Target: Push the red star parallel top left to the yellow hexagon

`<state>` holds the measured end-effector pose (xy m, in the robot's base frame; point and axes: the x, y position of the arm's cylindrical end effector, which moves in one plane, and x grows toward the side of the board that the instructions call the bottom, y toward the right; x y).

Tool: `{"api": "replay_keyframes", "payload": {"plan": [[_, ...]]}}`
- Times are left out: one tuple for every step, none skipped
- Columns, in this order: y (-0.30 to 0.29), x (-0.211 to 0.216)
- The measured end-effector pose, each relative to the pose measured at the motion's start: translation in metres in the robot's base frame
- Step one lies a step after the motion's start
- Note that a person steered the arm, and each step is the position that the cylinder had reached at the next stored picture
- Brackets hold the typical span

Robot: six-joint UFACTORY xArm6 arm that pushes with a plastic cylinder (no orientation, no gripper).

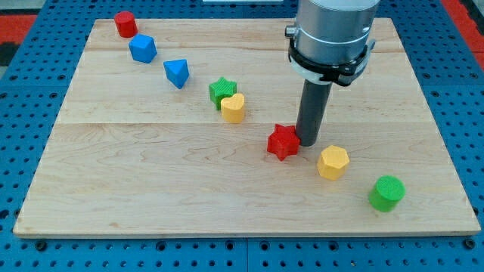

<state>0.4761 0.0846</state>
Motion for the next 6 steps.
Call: {"api": "replay_keyframes", "payload": {"plan": [[0.013, 0.004], [0.012, 0.011], [0.002, 0.02], [-0.015, 0.031], [-0.02, 0.037], [-0.025, 0.036]]}}
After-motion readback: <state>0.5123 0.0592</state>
